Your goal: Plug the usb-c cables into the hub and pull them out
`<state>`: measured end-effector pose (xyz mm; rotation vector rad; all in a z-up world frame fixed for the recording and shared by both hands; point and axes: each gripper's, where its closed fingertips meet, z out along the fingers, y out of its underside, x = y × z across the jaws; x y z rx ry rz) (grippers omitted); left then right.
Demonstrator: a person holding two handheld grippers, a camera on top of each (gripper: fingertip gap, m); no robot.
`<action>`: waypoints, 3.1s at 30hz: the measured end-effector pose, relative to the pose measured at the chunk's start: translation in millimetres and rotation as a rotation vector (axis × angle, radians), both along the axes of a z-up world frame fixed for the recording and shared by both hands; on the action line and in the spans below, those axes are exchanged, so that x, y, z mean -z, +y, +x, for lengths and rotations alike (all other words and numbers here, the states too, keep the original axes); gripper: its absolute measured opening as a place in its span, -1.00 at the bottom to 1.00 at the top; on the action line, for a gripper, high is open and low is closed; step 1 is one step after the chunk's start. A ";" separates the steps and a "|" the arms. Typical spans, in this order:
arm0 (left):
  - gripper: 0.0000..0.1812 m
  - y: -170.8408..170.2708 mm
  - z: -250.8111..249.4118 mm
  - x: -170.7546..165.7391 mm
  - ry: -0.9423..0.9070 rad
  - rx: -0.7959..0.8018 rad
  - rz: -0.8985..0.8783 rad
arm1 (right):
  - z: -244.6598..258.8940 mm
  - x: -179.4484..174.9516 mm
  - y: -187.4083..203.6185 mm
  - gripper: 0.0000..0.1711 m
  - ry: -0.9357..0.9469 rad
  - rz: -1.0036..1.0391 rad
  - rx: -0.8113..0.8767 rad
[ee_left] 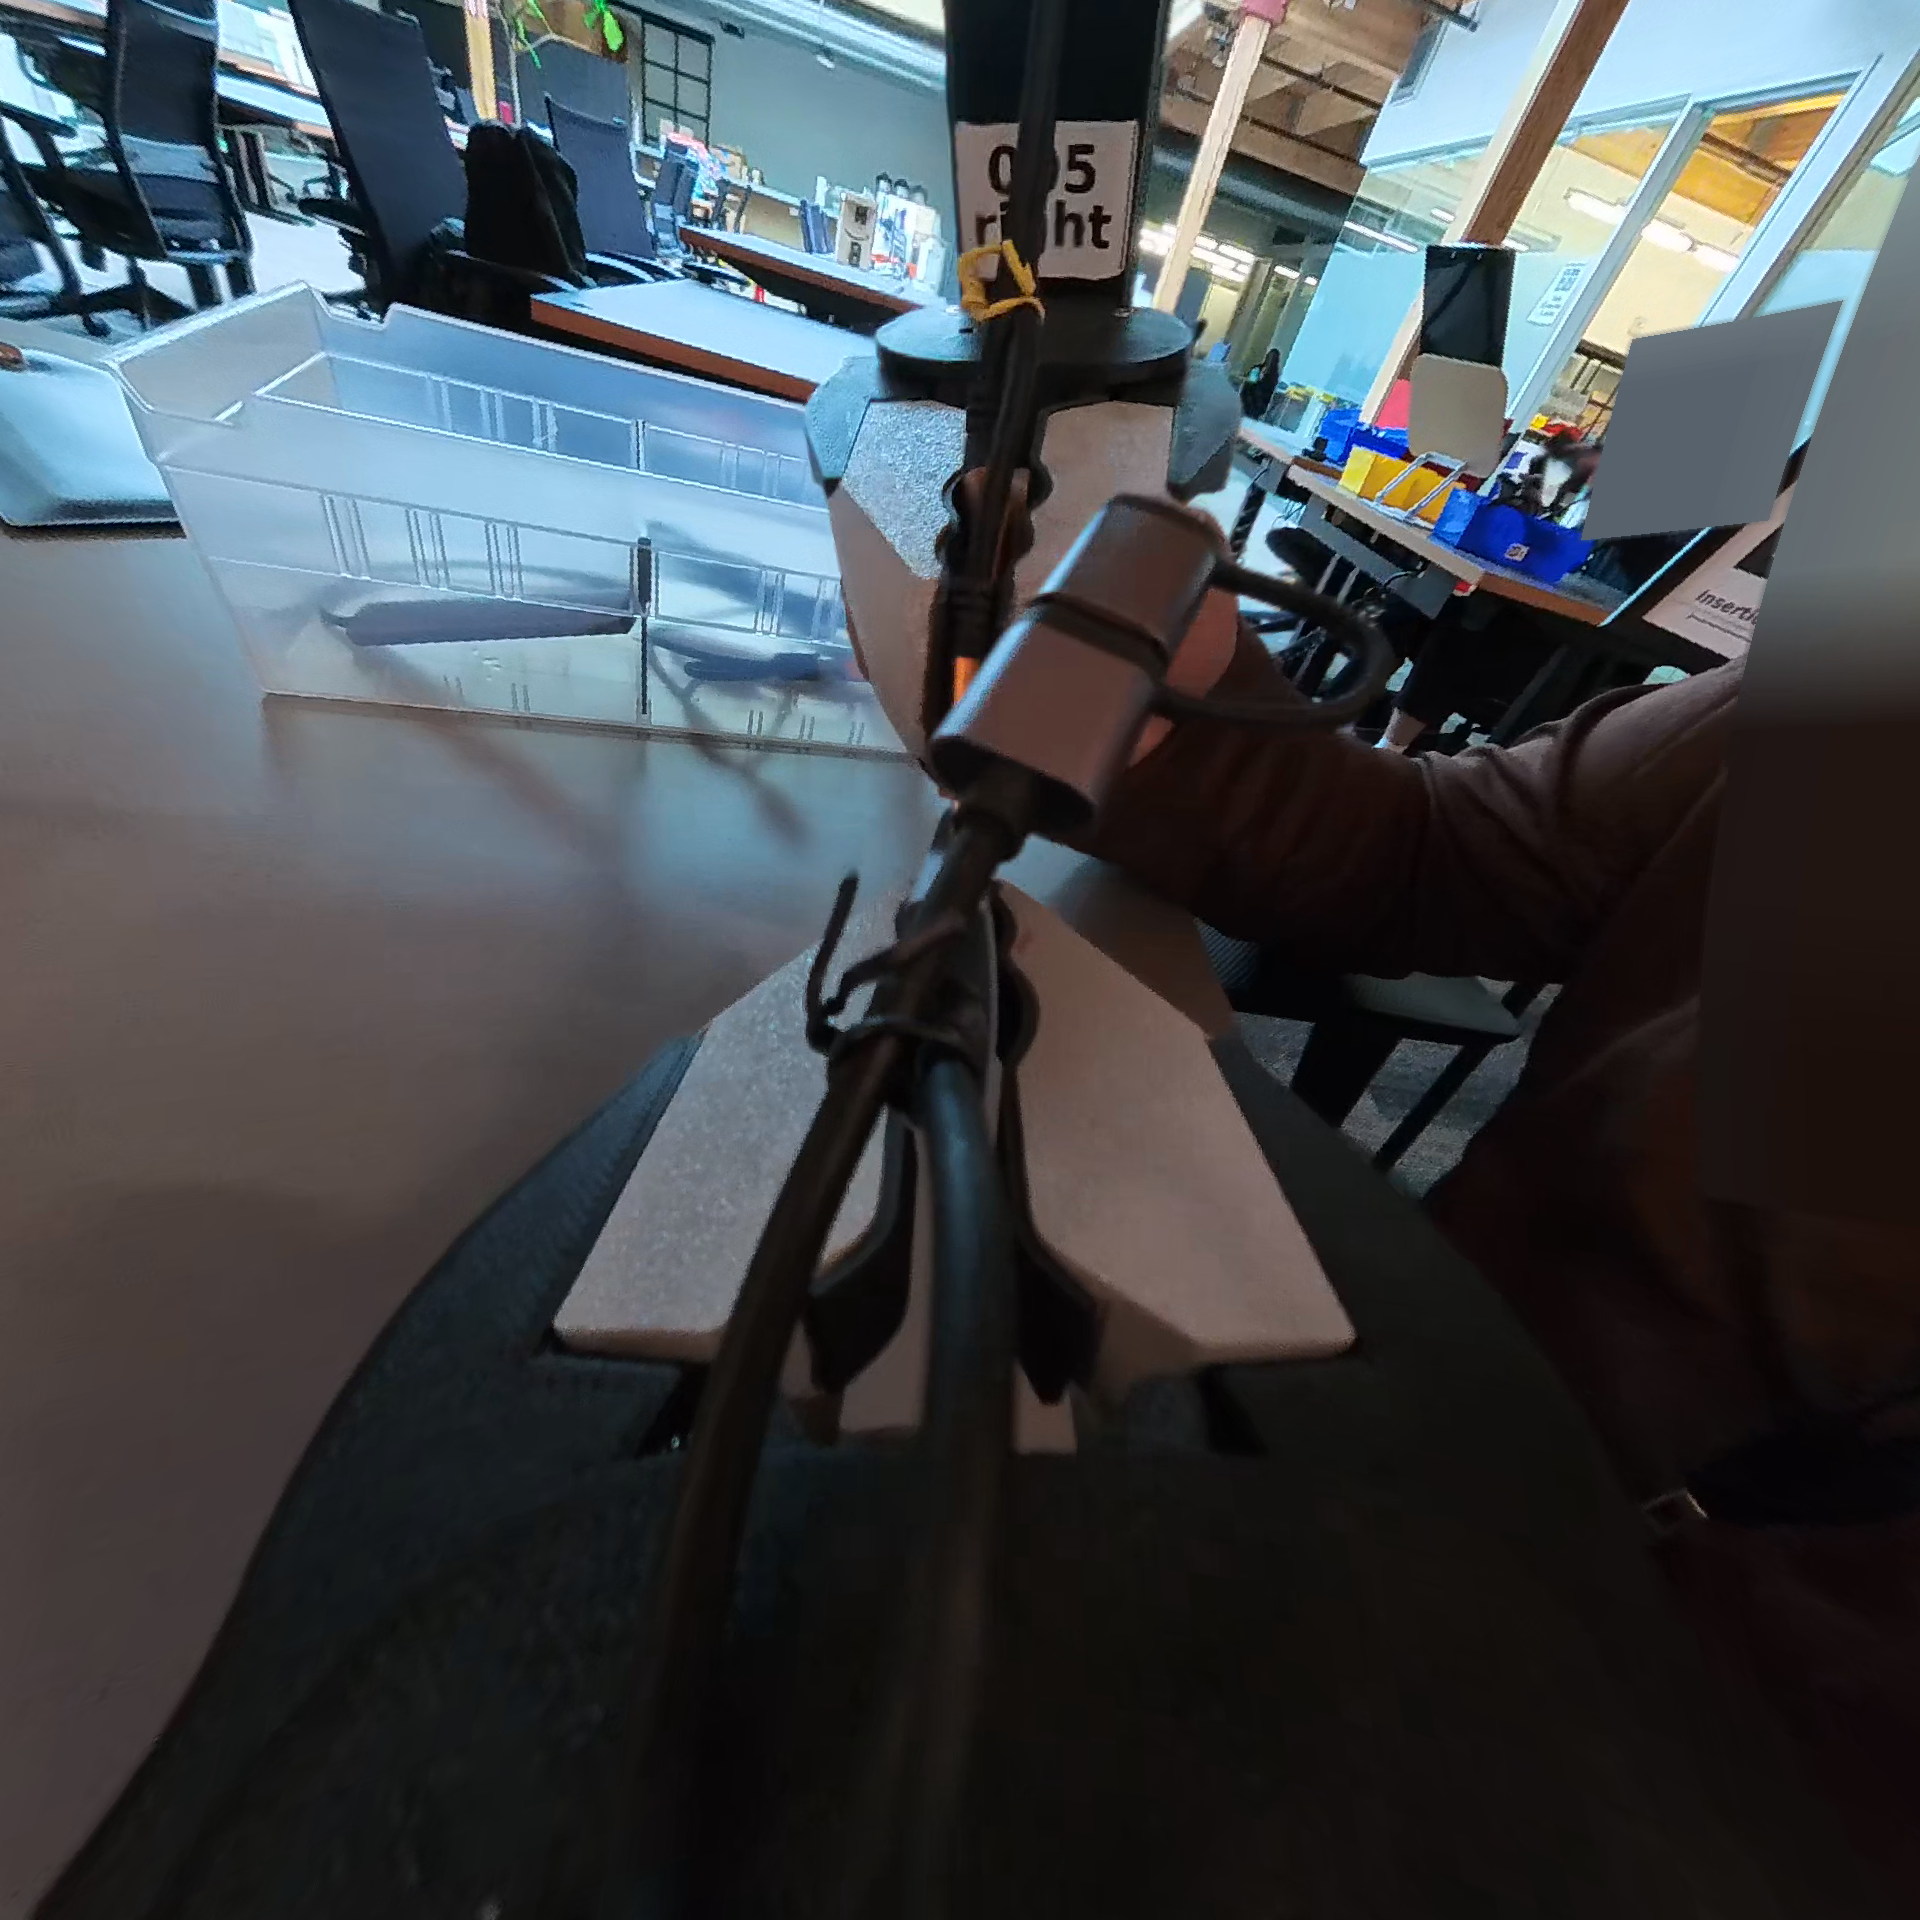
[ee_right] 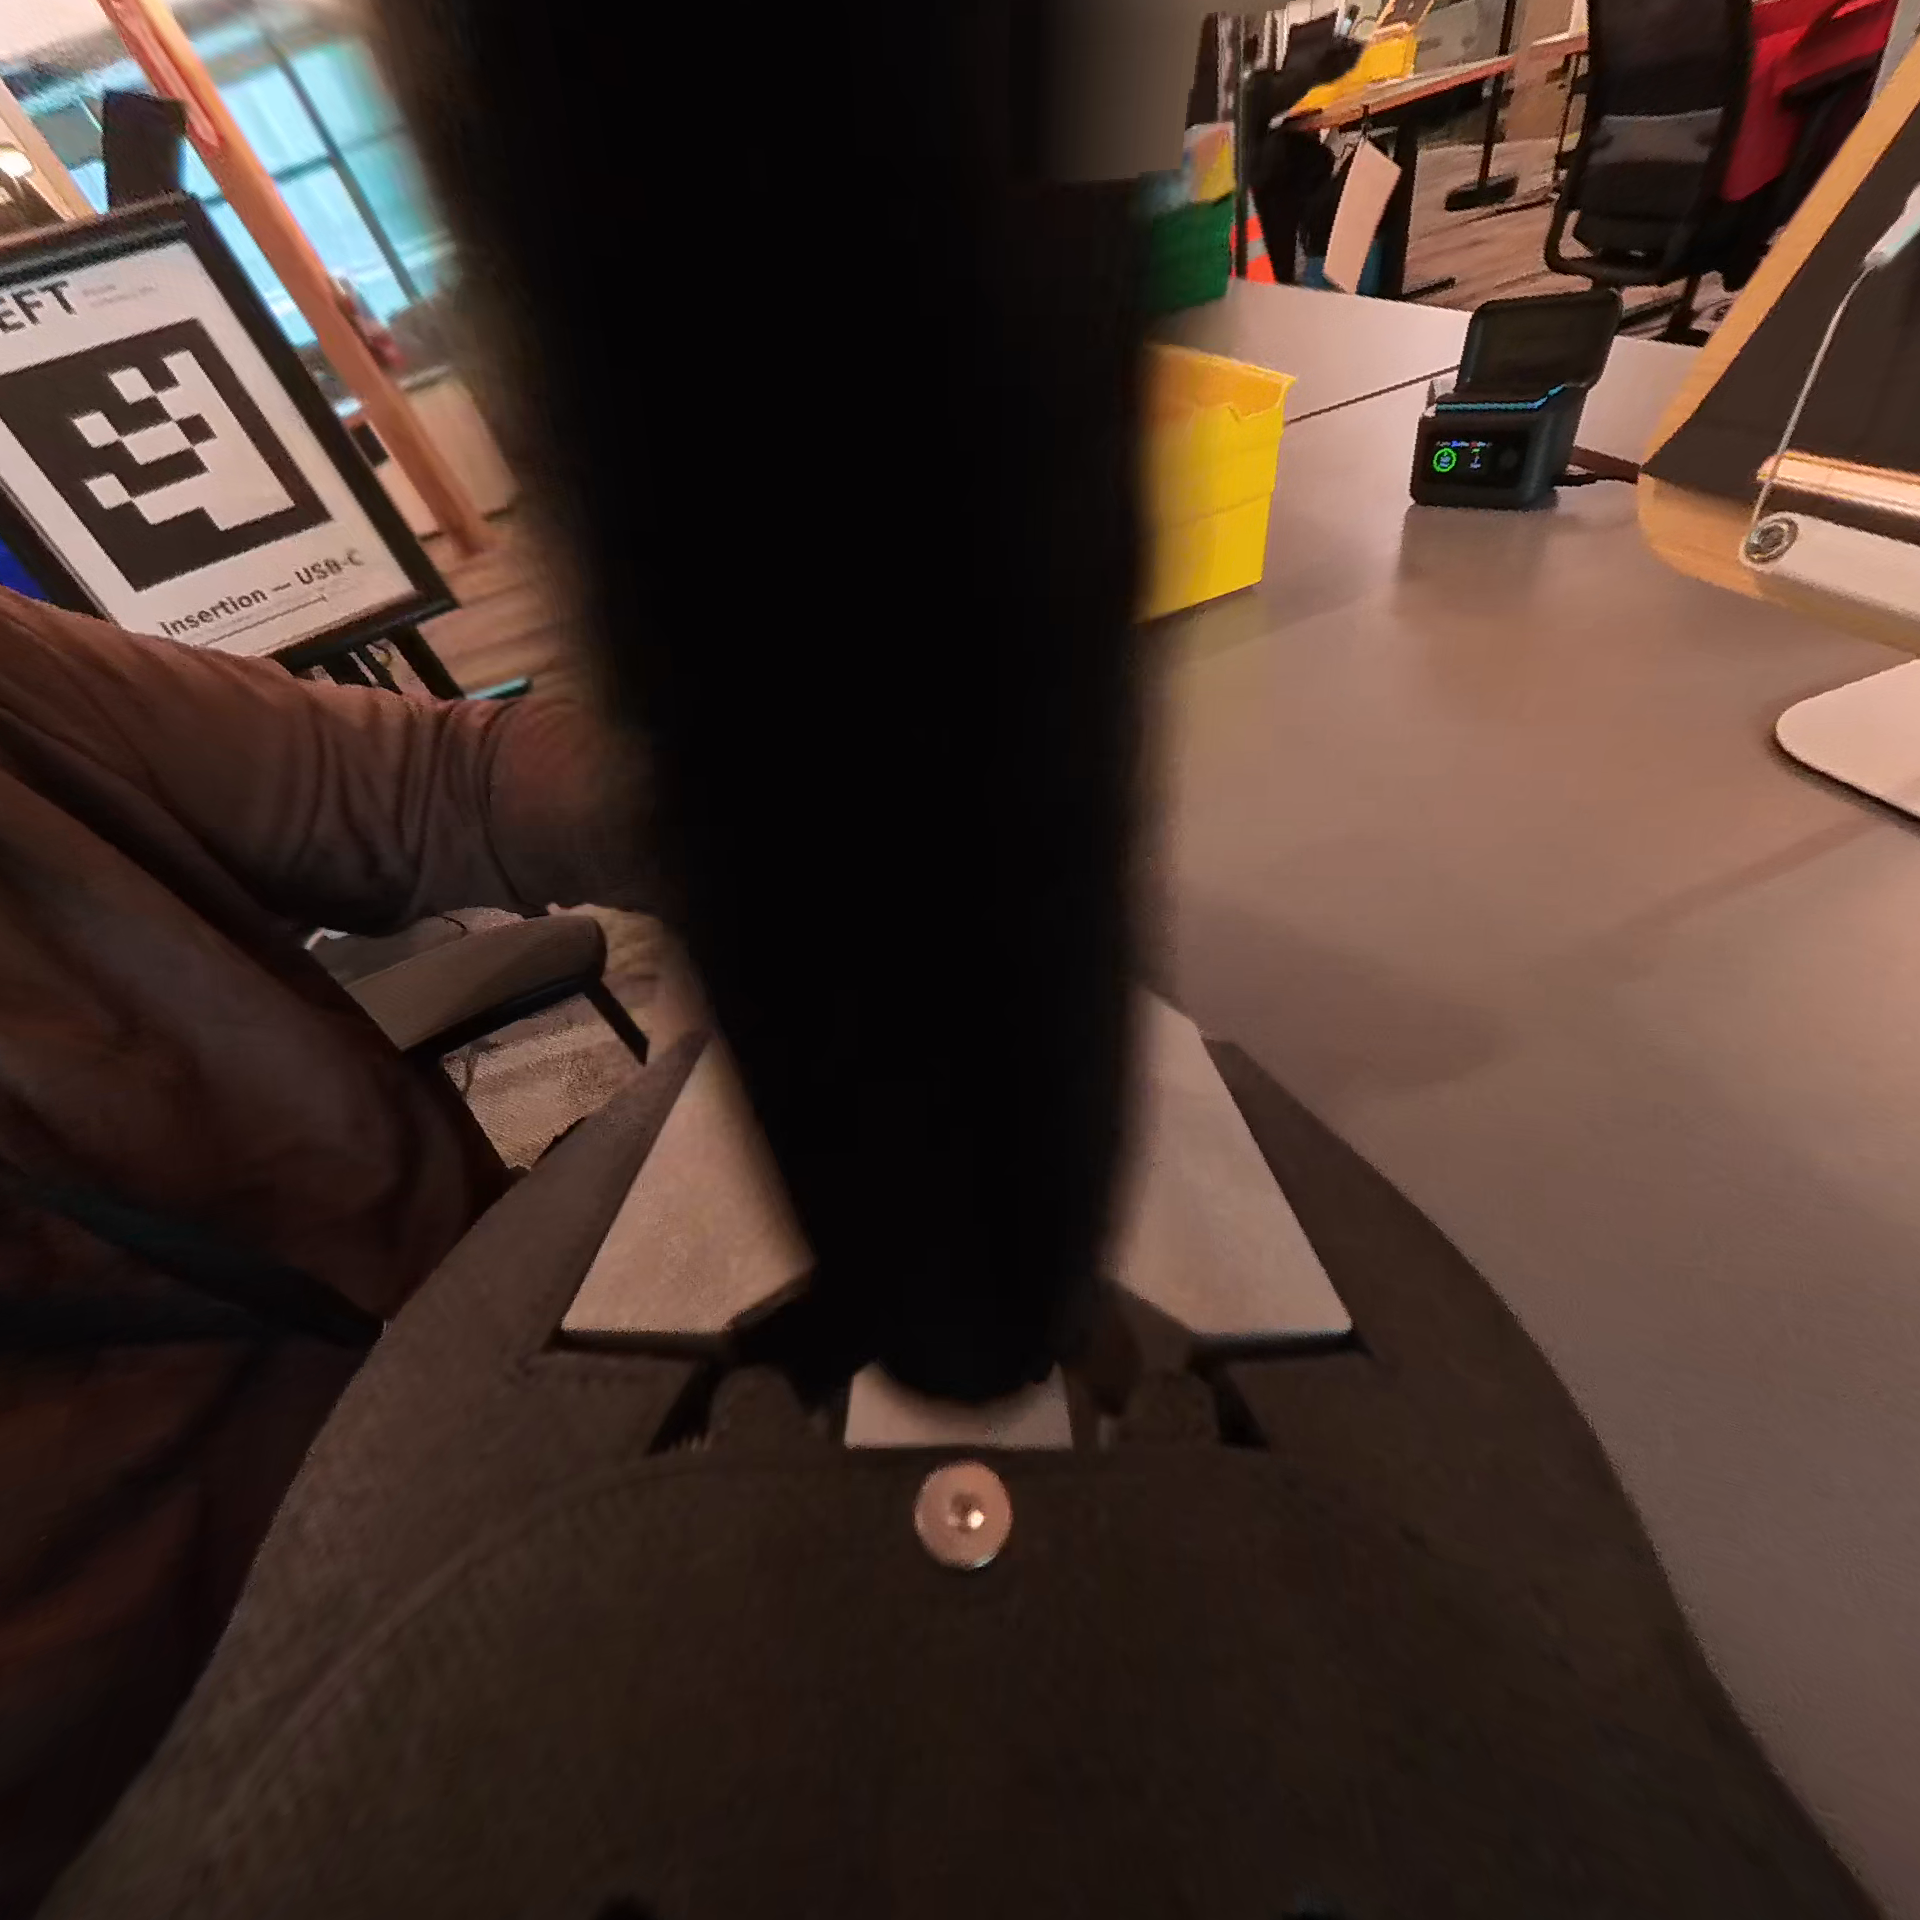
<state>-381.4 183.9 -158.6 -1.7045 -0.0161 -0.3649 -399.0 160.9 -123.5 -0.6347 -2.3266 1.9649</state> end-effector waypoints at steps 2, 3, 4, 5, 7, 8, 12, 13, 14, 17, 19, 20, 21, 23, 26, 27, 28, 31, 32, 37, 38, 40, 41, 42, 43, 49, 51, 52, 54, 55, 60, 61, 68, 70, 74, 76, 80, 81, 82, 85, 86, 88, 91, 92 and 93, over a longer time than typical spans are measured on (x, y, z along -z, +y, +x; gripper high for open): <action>-0.92 -0.3 -0.8 0.2 0.001 -0.005 0.001 | -1.0 0.2 -0.6 -0.99 -0.013 -0.036 -0.005; -0.94 -0.7 -0.9 -0.4 -0.011 -0.004 0.004 | -1.5 0.2 -1.0 -0.99 -0.023 -0.060 -0.008; -0.94 -0.8 -1.2 0.1 -0.024 -0.004 0.001 | -2.2 1.1 -1.1 -0.96 -0.033 -0.074 -0.011; -0.94 -0.5 -1.9 2.0 -0.035 -0.009 -0.009 | -3.1 3.2 -0.8 -1.00 -0.037 -0.073 -0.011; -0.94 0.3 -2.7 5.7 -0.059 -0.010 -0.025 | -4.2 7.5 -0.7 -1.00 -0.032 -0.045 -0.004; -0.92 0.5 -2.6 7.6 -0.075 -0.004 -0.036 | -4.4 9.8 -1.1 -1.00 -0.024 -0.017 0.002; -0.92 1.4 -2.3 12.3 -0.077 -0.004 -0.071 | -3.5 13.4 -2.4 -1.00 0.037 0.075 0.018; -0.92 1.1 -1.3 10.8 -0.077 0.001 -0.067 | -2.4 12.0 -2.8 -0.98 0.039 0.070 0.011; -0.90 0.9 0.3 9.6 -0.073 0.007 -0.066 | -0.7 11.5 -3.1 -0.97 0.032 0.064 -0.005; -0.90 1.4 10.1 11.9 -0.049 0.047 -0.090 | 8.8 15.0 -3.2 -0.97 0.015 0.087 -0.080; -0.90 2.5 15.0 13.1 -0.055 0.068 -0.098 | 13.0 16.2 -2.7 -0.97 0.021 0.108 -0.106; -0.92 2.8 15.7 12.1 -0.071 0.071 -0.094 | 13.0 15.4 -2.9 -0.97 0.027 0.105 -0.104; -0.92 2.7 14.5 10.6 -0.085 0.069 -0.086 | 11.8 13.9 -3.6 -0.97 0.030 0.089 -0.095; -0.92 1.2 10.6 7.3 -0.107 0.057 -0.071 | 7.6 11.1 -6.0 -0.97 0.033 0.038 -0.072; -0.92 -0.9 6.7 8.4 -0.123 0.039 -0.082 | 3.4 12.5 -8.2 -0.97 0.015 -0.017 -0.045; -0.92 -0.9 5.9 8.3 -0.123 0.031 -0.081 | 2.4 12.4 -8.3 -0.96 0.010 -0.026 -0.034; -0.92 -0.9 5.3 7.4 -0.126 0.027 -0.077 | 1.9 11.8 -8.6 -0.97 0.009 -0.033 -0.025; -0.93 -1.0 4.6 3.2 -0.140 0.026 -0.057 | 0.8 8.6 -9.5 -0.97 0.017 -0.064 -0.008; -0.93 -1.5 4.7 3.0 -0.141 0.028 -0.058 | 0.5 8.7 -9.9 -0.97 0.018 -0.066 -0.002; -0.91 -0.2 -9.3 14.9 0.131 -0.073 -0.149 | -6.0 15.0 -4.9 -0.96 -0.039 -0.014 -0.005; -0.90 -0.3 -12.9 18.0 0.190 -0.095 -0.172 | -6.7 18.2 -1.3 -0.94 -0.039 0.041 -0.002; -0.92 -0.8 -12.6 20.9 0.213 -0.096 -0.184 | -6.6 22.8 8.9 -0.84 -0.002 0.165 0.023; -0.92 -1.0 -11.5 20.4 0.195 -0.089 -0.176 | -7.1 23.8 15.0 -0.79 0.029 0.224 0.051; -0.92 -1.1 -10.7 20.2 0.177 -0.083 -0.172 | -7.5 23.9 21.1 -0.77 0.058 0.278 0.080; -0.92 -0.9 -10.7 20.0 0.166 -0.080 -0.169 | -6.0 23.6 25.6 -0.74 0.078 0.320 0.095; -0.93 -0.5 -18.7 20.1 0.198 -0.135 -0.166 | 27.1 59.7 72.6 -0.73 -0.075 0.713 0.065; -0.93 -4.2 -38.3 22.0 0.363 -0.259 -0.196 | 41.6 57.0 91.6 -0.74 -0.103 0.762 0.080; -0.93 -7.7 -48.7 23.9 0.511 -0.327 -0.230 | 45.7 46.1 93.1 -0.73 -0.084 0.731 0.093; -0.93 -12.3 -60.8 23.0 0.824 -0.430 -0.285 | 49.3 8.8 76.6 -0.65 0.008 0.565 0.102; -0.93 -11.5 -60.3 20.6 0.946 -0.454 -0.291 | 50.1 -12.2 62.7 -0.63 0.062 0.456 0.102; -0.92 -4.6 -49.5 11.4 1.231 -0.497 -0.263 | 20.3 -16.7 45.8 -0.43 0.149 0.461 0.278; -0.93 -5.9 -50.8 10.8 1.275 -0.509 -0.268 | 16.9 -6.6 44.6 -0.41 0.129 0.492 0.280; -0.92 -6.8 -54.3 11.2 1.509 -0.546 -0.317 | 6.8 34.4 27.9 -0.69 -0.011 0.514 0.214; -0.92 -6.2 -53.5 10.6 1.550 -0.551 -0.322 | 4.2 42.2 27.7 -0.77 -0.044 0.506 0.201; -0.92 -7.3 -56.6 11.5 1.567 -0.560 -0.335 | 2.4 46.1 23.6 -0.97 -0.077 0.438 0.152; -0.93 -8.8 -58.8 11.7 1.578 -0.569 -0.349 | -0.1 46.5 22.2 -0.97 -0.075 0.418 0.147; -0.93 -11.0 -64.6 22.1 1.596 -0.567 -0.426 | -5.2 60.1 20.6 -0.97 -0.058 0.471 0.154; -0.93 -11.1 -65.4 27.2 1.585 -0.557 -0.448 | -6.3 65.6 20.5 -0.97 -0.060 0.493 0.155; -0.93 -11.7 -66.5 32.1 1.579 -0.548 -0.473 | -7.5 70.4 20.4 -0.97 -0.064 0.508 0.158; -0.95 -13.4 -69.1 41.6 1.568 -0.533 -0.525 | -11.5 78.3 19.6 -0.98 -0.063 0.526 0.166; -0.95 -13.8 -69.7 43.1 1.566 -0.536 -0.540 | -12.7 79.5 19.4 -0.98 -0.061 0.530 0.168; -0.95 -13.6 -68.9 47.4 1.579 -0.528 -0.572 | -13.8 83.2 18.9 -0.98 -0.065 0.544 0.163; -0.95 -13.8 -70.1 56.5 1.610 -0.518 -0.634 | -15.0 95.1 19.3 -0.98 -0.088 0.583 0.153; -0.95 -14.6 -71.9 56.8 1.600 -0.521 -0.636 | -16.5 95.4 18.5 -0.98 -0.088 0.571 0.158; -0.94 -15.1 -73.3 56.7 1.577 -0.521 -0.630 | -17.5 94.4 18.0 -0.98 -0.089 0.558 0.157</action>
